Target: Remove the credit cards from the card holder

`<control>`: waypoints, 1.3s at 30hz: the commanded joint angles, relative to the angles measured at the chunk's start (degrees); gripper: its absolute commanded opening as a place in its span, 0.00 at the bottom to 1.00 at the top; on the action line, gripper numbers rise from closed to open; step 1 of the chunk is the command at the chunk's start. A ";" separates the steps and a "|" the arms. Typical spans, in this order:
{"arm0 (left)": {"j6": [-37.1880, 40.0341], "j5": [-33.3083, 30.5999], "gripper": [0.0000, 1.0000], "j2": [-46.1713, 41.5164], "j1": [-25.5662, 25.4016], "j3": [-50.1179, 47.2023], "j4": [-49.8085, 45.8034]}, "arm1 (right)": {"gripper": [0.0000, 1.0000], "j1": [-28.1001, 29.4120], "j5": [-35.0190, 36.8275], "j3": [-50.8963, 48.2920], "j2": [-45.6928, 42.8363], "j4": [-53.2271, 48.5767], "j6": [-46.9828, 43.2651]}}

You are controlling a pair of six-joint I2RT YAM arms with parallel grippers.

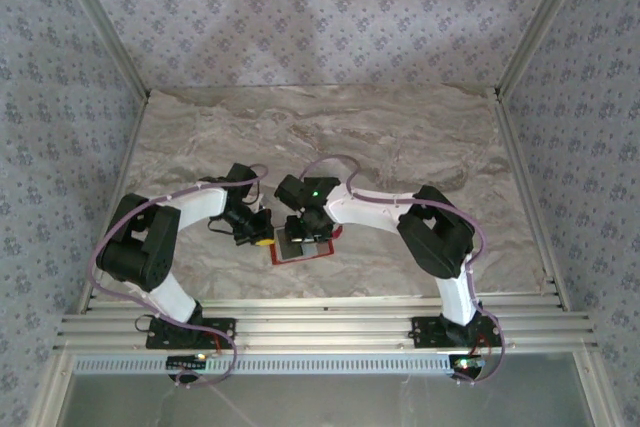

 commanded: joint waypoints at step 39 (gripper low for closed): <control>-5.52 -2.31 0.02 -2.23 -5.85 0.94 -0.69 | 0.36 -5.92 -20.17 -9.78 -4.42 21.54 2.89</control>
